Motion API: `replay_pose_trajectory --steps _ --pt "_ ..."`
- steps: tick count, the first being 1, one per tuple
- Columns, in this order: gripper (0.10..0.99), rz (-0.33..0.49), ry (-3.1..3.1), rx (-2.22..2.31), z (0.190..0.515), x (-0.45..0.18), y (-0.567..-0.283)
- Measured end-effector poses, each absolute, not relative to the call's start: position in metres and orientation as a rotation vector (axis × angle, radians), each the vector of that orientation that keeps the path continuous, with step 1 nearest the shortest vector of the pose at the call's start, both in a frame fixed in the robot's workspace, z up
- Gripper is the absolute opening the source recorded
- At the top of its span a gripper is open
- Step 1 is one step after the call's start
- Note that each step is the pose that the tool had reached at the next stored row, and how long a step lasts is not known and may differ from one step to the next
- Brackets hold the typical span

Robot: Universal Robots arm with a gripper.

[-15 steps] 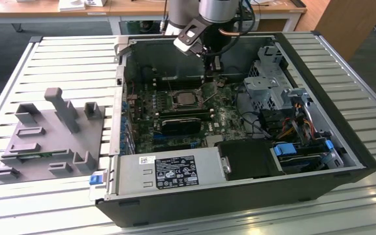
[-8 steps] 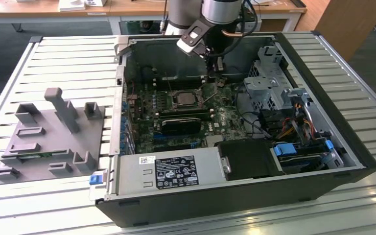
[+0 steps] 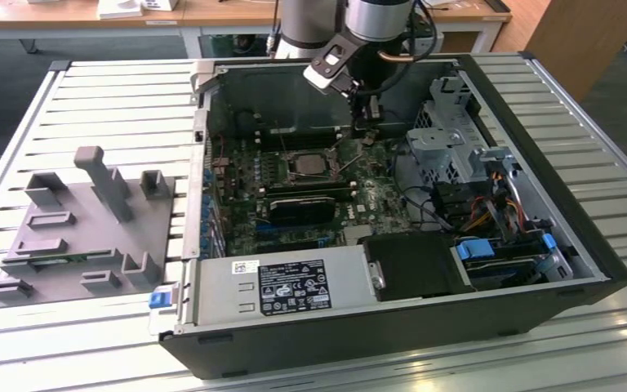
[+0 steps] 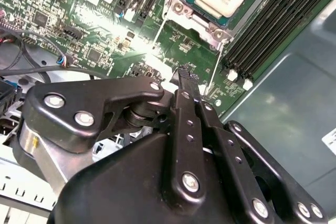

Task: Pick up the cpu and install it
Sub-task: 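Close the cpu cover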

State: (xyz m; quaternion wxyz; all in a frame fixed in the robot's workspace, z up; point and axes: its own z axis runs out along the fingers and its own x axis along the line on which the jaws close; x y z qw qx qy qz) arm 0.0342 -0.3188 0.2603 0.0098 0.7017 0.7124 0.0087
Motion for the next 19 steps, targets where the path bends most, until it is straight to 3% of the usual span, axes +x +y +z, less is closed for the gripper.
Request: replay_pose_trajectory --steps 19 --pt "0.106 0.025 2.223 2.190 0.257 0.052 -0.313"
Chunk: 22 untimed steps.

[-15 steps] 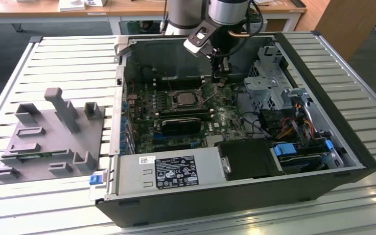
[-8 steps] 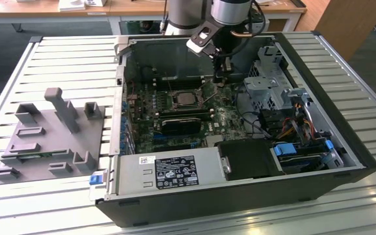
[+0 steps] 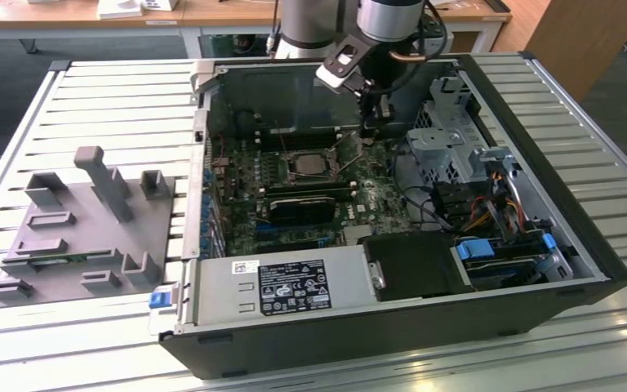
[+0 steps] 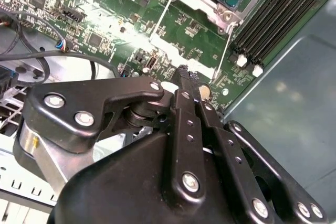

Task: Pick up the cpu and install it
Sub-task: 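Close the cpu cover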

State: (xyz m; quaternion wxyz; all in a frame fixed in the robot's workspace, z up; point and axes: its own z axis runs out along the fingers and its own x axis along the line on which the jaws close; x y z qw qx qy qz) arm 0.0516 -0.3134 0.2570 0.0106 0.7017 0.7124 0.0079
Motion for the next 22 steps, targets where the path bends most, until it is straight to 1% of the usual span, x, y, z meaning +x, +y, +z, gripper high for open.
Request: replay_pose_trajectory --steps 22 --pt "0.106 0.003 2.221 2.187 0.247 0.060 -0.308"
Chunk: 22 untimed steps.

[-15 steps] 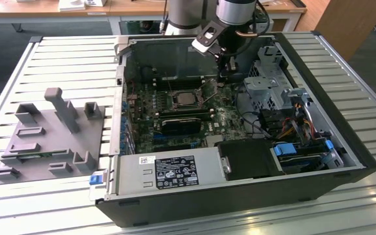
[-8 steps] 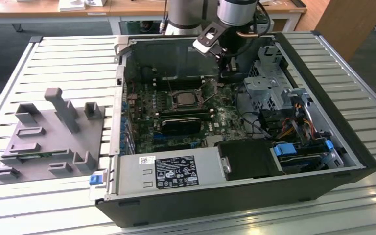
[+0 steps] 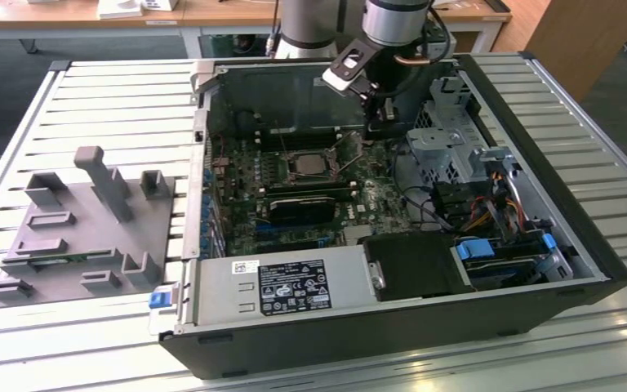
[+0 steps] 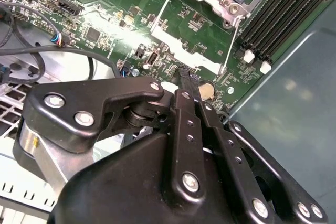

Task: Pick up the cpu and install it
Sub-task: 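Close the cpu cover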

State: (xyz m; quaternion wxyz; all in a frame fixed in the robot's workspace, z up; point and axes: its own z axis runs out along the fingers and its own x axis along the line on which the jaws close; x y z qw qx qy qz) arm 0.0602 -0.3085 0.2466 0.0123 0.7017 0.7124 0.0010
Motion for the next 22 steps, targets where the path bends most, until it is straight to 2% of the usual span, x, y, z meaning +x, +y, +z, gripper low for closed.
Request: replay_pose_trajectory --steps 22 --pt "0.106 0.000 2.221 2.188 0.243 0.046 -0.308"
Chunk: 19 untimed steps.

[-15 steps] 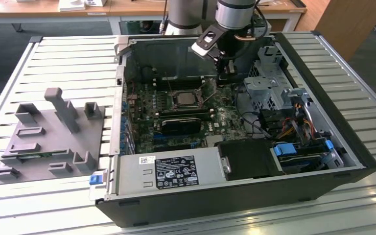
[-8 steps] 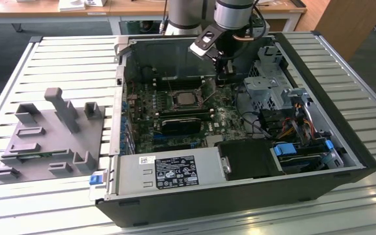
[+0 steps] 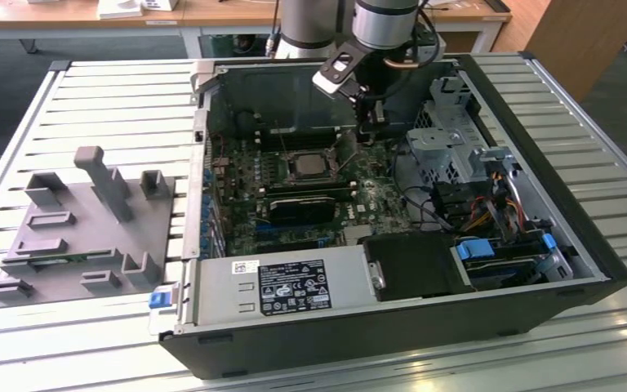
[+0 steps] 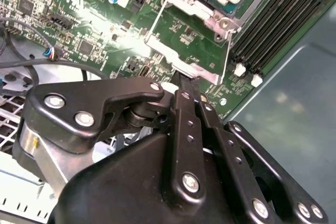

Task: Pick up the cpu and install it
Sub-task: 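Close the cpu cover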

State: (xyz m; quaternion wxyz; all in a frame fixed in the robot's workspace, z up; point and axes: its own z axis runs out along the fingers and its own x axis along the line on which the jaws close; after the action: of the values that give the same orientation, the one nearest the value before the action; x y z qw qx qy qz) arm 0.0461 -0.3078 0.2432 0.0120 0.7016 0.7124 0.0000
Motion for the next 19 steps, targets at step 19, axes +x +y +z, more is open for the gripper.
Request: replay_pose_trajectory --steps 19 --pt "0.106 0.001 2.222 2.188 0.242 0.029 -0.308"
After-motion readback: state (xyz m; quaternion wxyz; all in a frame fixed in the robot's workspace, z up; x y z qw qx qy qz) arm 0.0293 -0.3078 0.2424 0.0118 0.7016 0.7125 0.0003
